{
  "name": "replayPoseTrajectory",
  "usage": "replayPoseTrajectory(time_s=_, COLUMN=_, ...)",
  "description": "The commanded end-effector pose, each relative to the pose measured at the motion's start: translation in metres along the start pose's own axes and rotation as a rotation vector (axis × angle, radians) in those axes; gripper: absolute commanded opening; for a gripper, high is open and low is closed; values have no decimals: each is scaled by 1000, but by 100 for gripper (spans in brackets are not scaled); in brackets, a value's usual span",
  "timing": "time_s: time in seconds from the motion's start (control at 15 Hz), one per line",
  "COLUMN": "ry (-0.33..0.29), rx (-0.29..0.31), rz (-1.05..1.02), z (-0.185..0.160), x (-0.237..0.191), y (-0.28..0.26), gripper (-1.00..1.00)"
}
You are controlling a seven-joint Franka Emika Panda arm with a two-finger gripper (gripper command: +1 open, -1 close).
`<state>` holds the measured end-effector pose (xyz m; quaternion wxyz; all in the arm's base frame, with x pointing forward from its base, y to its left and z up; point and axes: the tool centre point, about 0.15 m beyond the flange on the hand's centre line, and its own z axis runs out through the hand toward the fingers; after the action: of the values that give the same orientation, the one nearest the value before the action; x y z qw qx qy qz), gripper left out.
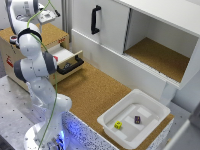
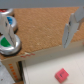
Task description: Toggle the green light switch to turn off the green light
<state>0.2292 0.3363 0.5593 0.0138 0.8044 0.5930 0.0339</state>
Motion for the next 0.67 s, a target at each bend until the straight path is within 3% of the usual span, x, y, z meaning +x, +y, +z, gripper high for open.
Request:
replayPoseTrajectory(time_s=0.0, ry=84, rx=11, rz=217, z=23, x=-69, y=50, gripper=100)
replayPoseTrajectory(time_s=0.2, ry=96, rx=45, rz=421, z=44, x=-117, y=85, gripper=100)
replayPoseTrajectory(time_s=0.4, ry=68, rx=61, rz=559, z=71, x=-163, y=110, gripper=100)
replayPoseTrajectory(time_s=0.6, ry=35, rx=3, rz=672, z=98, x=-203, y=130, gripper=100)
